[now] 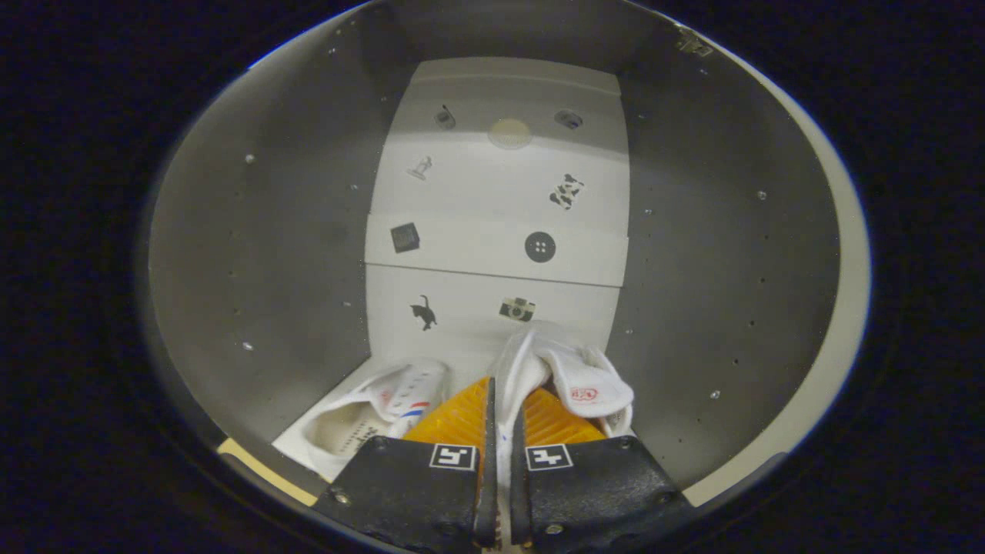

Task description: Open the shoe cabinet door, grab the shoes and put them into the shoe cabinet, then close the shoe cabinet door.

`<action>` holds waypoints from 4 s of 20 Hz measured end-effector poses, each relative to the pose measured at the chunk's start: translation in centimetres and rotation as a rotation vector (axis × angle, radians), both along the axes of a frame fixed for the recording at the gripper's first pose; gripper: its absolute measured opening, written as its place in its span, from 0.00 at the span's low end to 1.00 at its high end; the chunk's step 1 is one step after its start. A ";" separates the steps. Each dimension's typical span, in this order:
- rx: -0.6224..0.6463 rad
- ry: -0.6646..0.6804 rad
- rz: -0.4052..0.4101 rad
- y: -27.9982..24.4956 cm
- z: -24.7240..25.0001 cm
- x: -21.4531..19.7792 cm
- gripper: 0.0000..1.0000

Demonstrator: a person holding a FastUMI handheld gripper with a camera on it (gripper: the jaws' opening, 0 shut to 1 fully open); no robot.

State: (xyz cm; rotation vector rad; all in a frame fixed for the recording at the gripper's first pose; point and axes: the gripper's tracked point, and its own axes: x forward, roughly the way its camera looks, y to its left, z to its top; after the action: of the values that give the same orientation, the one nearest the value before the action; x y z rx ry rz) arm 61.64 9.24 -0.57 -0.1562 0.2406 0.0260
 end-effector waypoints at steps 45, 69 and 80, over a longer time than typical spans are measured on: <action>0.106 0.055 0.254 -0.1 11.0 -41.1 1.00; -0.004 -0.316 -0.068 -33.9 18.6 -54.3 1.00; 0.018 -0.210 -0.032 -35.9 14.8 -45.3 1.00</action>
State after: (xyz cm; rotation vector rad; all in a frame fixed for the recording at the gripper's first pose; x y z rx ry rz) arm 16.36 -26.69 14.26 -0.1356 0.0329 -0.0204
